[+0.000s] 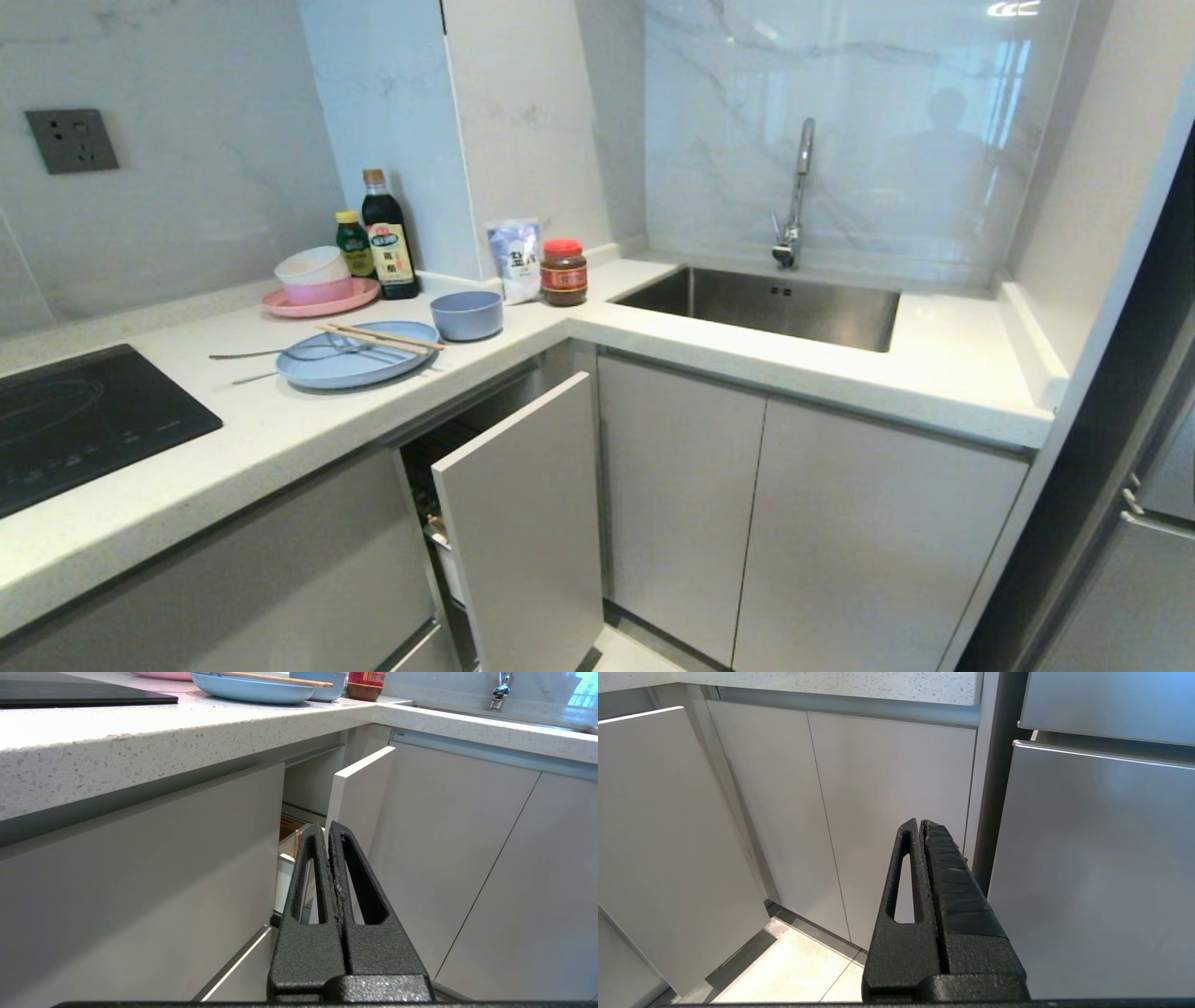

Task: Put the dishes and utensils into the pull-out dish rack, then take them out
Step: Open the cupboard

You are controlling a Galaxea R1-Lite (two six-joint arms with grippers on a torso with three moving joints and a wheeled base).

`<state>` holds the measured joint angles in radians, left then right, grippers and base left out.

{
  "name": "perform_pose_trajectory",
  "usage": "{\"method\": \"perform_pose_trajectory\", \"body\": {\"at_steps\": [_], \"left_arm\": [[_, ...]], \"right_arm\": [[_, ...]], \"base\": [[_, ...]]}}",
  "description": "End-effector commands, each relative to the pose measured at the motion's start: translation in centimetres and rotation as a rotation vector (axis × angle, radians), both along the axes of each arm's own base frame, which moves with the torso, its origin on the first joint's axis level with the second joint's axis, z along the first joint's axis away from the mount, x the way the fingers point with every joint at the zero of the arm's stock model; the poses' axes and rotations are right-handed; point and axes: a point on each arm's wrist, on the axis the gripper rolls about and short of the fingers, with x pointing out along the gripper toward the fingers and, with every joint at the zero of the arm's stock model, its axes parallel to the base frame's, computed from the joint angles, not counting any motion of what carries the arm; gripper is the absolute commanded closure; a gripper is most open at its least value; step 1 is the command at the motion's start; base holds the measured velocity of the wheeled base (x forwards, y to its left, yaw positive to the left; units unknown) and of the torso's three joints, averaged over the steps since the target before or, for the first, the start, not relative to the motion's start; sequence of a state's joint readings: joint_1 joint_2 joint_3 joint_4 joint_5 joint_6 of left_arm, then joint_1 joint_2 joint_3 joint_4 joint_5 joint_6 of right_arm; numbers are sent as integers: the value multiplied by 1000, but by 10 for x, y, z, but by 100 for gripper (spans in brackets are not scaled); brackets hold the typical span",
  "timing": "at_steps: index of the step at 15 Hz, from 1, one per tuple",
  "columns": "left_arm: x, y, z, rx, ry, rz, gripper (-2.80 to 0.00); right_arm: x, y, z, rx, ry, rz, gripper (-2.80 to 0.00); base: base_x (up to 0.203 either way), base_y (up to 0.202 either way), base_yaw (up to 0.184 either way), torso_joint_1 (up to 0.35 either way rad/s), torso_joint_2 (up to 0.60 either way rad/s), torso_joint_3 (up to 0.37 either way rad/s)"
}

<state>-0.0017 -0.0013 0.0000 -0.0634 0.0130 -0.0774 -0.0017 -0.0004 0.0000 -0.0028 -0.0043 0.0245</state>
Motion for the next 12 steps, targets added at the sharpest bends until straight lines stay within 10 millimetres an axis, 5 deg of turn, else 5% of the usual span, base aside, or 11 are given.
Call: {"method": "perform_pose_trajectory", "body": {"at_steps": [1, 10, 12], "left_arm": [[2, 0, -7, -1, 25, 1, 0], [1, 0, -5, 19, 22, 2, 0], [-7, 0, 20, 22, -53, 2, 0]], "right_arm": [[0, 0, 0, 0, -3, 0, 0], [0, 0, 0, 0, -1, 0, 0], [0, 0, 0, 0, -1, 0, 0]], "base": [[0, 0, 0, 0, 0, 0], [0, 0, 0, 0, 0, 0], [0, 0, 0, 0, 0, 0]]}}
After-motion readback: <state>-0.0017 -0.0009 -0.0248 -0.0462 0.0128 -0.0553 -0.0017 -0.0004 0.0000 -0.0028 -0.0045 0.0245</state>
